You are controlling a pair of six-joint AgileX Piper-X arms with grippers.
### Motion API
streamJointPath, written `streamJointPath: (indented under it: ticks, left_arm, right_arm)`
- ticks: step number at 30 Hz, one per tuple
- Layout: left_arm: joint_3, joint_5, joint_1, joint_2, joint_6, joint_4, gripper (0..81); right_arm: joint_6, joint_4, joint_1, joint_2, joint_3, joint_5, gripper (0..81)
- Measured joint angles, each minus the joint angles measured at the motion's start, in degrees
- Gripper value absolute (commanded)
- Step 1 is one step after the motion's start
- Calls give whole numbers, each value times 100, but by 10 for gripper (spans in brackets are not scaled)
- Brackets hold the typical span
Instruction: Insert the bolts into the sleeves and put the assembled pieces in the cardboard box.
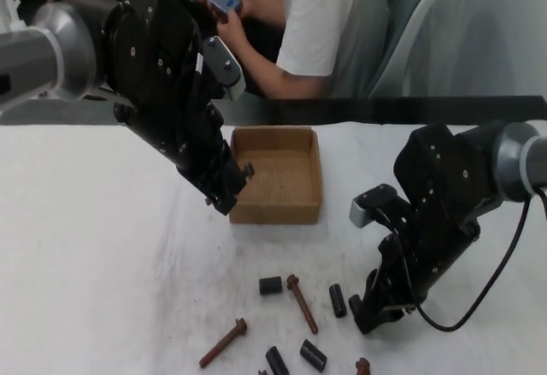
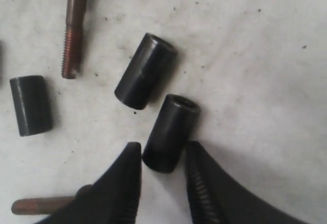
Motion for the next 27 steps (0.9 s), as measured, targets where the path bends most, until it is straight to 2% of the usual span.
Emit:
streamJointPath:
  ticks: [9,14,27]
  left_arm:
    - [0,0,0,0,0,0,2]
    - [0,0,0,0,0,0,2]
    - [0,0,0,0,0,0,2]
  right_arm:
    - [-16,-83,0,0,-86,116,289]
    - [-53,-83,0,0,-86,116,237]
    - [-239,99,0,0,-86,103,237]
